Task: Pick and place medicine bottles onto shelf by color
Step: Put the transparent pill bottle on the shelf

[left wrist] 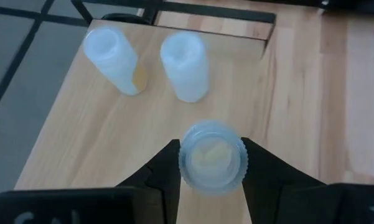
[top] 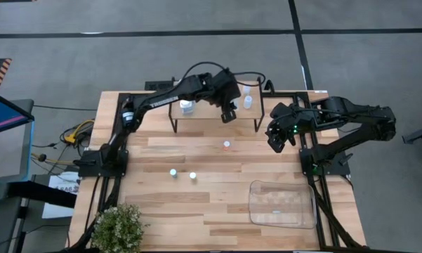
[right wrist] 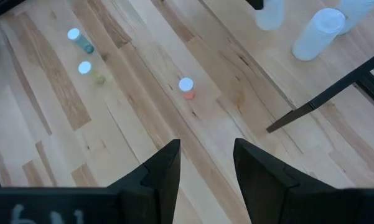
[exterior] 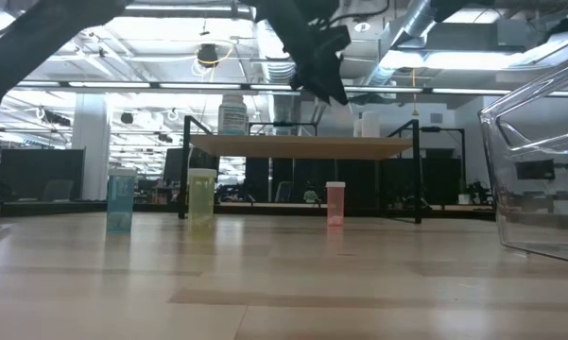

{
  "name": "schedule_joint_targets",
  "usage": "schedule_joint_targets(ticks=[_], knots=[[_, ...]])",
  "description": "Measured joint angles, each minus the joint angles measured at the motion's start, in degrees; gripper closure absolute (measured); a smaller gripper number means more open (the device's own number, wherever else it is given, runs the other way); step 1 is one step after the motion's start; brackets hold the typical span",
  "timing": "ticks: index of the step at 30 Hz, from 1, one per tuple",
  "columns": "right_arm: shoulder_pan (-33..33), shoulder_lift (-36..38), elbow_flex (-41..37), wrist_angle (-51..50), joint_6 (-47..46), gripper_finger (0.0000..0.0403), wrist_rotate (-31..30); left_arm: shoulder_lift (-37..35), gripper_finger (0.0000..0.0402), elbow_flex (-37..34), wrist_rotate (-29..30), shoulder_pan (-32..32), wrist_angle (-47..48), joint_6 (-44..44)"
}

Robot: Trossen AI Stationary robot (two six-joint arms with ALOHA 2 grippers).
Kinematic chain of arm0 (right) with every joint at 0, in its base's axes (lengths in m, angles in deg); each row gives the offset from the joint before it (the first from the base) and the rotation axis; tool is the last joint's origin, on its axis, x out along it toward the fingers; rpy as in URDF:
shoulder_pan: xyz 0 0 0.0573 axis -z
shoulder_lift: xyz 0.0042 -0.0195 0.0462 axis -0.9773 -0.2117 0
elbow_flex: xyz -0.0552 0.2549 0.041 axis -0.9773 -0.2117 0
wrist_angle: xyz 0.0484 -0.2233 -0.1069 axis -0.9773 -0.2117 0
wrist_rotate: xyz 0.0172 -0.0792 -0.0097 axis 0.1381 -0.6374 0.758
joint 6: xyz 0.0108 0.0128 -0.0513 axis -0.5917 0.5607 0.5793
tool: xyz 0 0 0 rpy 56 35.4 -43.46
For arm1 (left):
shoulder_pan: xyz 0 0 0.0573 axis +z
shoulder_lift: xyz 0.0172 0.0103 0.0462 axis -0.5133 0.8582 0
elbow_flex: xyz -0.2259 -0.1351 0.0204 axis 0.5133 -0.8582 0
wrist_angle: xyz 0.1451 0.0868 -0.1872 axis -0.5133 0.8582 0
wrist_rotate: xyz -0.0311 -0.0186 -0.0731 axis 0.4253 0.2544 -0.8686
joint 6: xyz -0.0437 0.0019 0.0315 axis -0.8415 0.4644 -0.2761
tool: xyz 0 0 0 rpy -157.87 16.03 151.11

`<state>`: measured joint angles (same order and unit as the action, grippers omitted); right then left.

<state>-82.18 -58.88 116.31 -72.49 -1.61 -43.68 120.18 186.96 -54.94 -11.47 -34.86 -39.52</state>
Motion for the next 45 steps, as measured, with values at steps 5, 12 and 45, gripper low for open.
schedule_joint_targets(ticks=[5, 12, 45], knots=[[0.00, 0.00, 0.00, -0.03, 0.00, 0.0230, 0.00, 1.86, 0.0291, 1.97, -0.98, 0.90, 2.01, 0.00], [0.00, 0.01, 0.00, -0.16, 0.05, 0.0230, 0.00, 2.00, 0.0293, 2.01, -0.50, 1.06, 3.38, -0.03], [0.00, -0.01, 0.00, -0.14, 0.51, 0.0230, 1.44, 2.19, 0.0206, 2.01, 2.58, 2.06, 3.34, 1.39]])
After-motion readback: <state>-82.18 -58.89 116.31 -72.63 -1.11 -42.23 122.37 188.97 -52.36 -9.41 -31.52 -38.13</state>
